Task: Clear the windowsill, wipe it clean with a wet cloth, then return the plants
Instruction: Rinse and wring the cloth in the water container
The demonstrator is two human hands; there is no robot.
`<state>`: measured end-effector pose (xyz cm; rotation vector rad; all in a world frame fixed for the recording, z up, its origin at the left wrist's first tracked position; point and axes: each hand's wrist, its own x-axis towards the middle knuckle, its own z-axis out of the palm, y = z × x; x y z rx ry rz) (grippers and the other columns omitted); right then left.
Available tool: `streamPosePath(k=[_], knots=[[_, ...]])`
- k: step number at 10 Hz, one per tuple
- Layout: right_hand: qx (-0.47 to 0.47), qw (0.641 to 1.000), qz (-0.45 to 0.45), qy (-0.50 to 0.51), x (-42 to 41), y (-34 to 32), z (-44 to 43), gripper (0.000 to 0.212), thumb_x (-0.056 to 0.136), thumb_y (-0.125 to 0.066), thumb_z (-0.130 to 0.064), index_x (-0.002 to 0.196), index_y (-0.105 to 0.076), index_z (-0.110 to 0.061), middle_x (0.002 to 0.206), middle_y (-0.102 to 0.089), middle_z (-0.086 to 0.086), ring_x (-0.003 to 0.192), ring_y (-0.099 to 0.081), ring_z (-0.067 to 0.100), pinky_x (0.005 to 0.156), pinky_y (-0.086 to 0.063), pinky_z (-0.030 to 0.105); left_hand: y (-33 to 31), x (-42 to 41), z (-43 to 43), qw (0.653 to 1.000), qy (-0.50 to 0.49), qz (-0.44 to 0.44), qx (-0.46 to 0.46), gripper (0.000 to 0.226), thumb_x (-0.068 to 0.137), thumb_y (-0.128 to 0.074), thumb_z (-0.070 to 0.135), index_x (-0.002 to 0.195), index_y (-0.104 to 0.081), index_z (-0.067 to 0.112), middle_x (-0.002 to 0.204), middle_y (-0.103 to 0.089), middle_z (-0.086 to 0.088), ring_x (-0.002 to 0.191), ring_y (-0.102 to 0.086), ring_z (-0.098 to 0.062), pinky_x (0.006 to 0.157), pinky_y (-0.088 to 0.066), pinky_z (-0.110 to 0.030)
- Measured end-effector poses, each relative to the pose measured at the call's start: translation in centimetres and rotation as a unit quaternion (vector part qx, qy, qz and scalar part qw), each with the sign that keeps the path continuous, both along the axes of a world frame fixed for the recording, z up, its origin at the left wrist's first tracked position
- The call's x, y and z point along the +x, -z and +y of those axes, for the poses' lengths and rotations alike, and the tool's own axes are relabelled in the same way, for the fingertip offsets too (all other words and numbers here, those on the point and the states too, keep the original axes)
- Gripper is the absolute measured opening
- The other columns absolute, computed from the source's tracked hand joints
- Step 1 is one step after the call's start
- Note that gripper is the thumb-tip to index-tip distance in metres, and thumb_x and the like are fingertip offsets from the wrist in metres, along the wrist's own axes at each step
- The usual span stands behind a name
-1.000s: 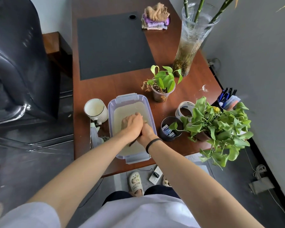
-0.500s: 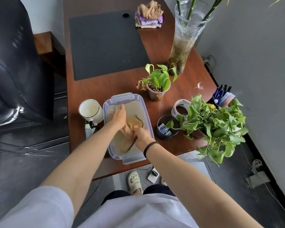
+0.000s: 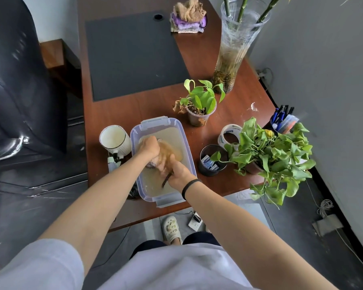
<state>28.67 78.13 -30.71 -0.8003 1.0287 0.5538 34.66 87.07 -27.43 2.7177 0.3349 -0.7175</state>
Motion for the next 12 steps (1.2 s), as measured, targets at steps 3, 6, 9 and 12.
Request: streamPosePath(k=[3, 6, 9, 12], knots=[[-0.057, 0.998, 0.003, 0.015, 2.0, 1.6, 1.4, 0.036, 0.1, -0.039, -0.037, 0.115, -0.055, -0.009, 0.116, -0.06, 0.009, 0.107, -0.058, 0.024, 0.093, -0.049, 0.033, -1.2, -1.6, -1.8, 0.998, -0.002, -0.002, -0.057, 0.032, 0.096, -0.043, 0.034, 0.084, -0.057, 0.008, 0.077, -0.06, -0.009, 0.078, -0.059, -0.028, 0.066, -0.043, -0.031], [-0.455, 0.674, -0.155, -0.56, 1.6, -4.6, 0.9, 0.031, 0.081, -0.063, -0.048, 0.099, -0.061, -0.022, 0.098, -0.065, 0.0, 0.101, -0.058, 0.025, 0.101, -0.038, 0.045, -0.4, -3.9, -5.4, 0.977, -0.135, -0.138, -0.089, 0.045, 0.1, -0.031, 0.044, 0.089, -0.063, 0.015, 0.088, -0.063, -0.004, 0.082, -0.058, -0.024, 0.075, -0.048, -0.035], [-0.003, 0.991, -0.056, -0.118, 1.1, -2.2, 0.0, 0.047, 0.1, -0.03, -0.041, 0.071, -0.054, -0.014, 0.065, -0.052, 0.01, 0.058, -0.049, 0.02, 0.058, -0.039, 0.029, 0.1, -1.5, -2.5, 0.983, -0.081, -0.142, -0.08, 0.047, 0.101, -0.029, 0.039, 0.078, -0.06, 0.012, 0.087, -0.063, -0.007, 0.077, -0.054, -0.025, 0.07, -0.042, -0.036], [-0.055, 0.995, -0.029, -0.08, 0.7, -2.6, -0.6, 0.027, 0.1, -0.043, -0.029, 0.091, -0.059, -0.009, 0.073, -0.062, 0.009, 0.058, -0.054, 0.018, 0.049, -0.048, 0.027, 0.1, 1.0, 0.0, 0.989, 0.039, 0.108, -0.093, 0.074, 0.09, -0.052, 0.052, 0.143, -0.028, 0.005, 0.138, -0.045, -0.012, 0.122, -0.048, -0.03, 0.091, -0.04, -0.035]])
